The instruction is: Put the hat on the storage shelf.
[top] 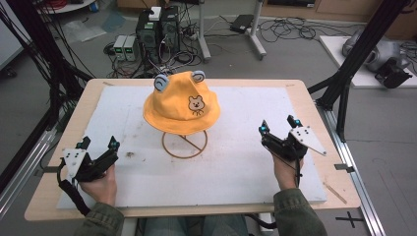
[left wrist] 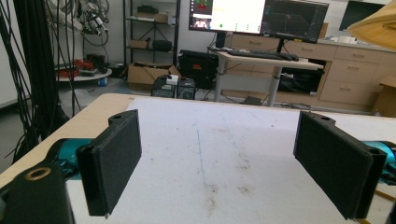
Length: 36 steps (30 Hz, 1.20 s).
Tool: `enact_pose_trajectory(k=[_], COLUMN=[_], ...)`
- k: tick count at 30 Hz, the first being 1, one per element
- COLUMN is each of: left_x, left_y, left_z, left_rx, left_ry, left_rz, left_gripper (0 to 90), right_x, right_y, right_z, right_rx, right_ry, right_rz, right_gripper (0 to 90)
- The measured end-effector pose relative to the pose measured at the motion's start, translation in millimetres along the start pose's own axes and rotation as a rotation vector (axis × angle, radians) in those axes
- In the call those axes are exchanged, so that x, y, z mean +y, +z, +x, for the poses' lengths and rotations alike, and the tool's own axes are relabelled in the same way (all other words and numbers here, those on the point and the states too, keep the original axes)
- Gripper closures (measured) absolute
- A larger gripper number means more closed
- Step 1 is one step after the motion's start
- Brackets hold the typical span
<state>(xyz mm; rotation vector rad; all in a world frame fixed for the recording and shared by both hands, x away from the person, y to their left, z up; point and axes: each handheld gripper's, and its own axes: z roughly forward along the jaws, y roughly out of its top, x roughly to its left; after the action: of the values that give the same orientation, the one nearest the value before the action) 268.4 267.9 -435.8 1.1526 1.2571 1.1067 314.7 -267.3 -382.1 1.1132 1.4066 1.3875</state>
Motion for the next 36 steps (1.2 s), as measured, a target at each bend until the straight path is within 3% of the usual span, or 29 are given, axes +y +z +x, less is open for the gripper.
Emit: enact_pose_trajectory(k=[3,9,13,36], left_x=[-1.2,-1.5,-2.1,-2.4], left_y=[0.8,1.6,2.0,2.8], left_z=[-0.2,-0.8,-0.9,0.4], left_rx=[-0.001,-0.002,-0.001,0.003], left_ry=[0.016,0.022,0.021,0.016], left_rz=[0.009,0.010,0.016,0.016], left_gripper=[15.5,15.5,15.5,15.5], right_x=[-9.3,-24.6,-25.1,-27.2], right_y=[-1.3,-3.9,-4.7,-2.6], right_z=[-0.4,-3.3,-6.4,-2.9], right_rx=[-0.006,-0.018,-0.027,-0.015], right_ry=[-0.018,-0.009,0.007,-0.008], right_rz=[0.004,0.023,0.019,0.029], right_gripper=[11.7,11.7,11.7,11.7])
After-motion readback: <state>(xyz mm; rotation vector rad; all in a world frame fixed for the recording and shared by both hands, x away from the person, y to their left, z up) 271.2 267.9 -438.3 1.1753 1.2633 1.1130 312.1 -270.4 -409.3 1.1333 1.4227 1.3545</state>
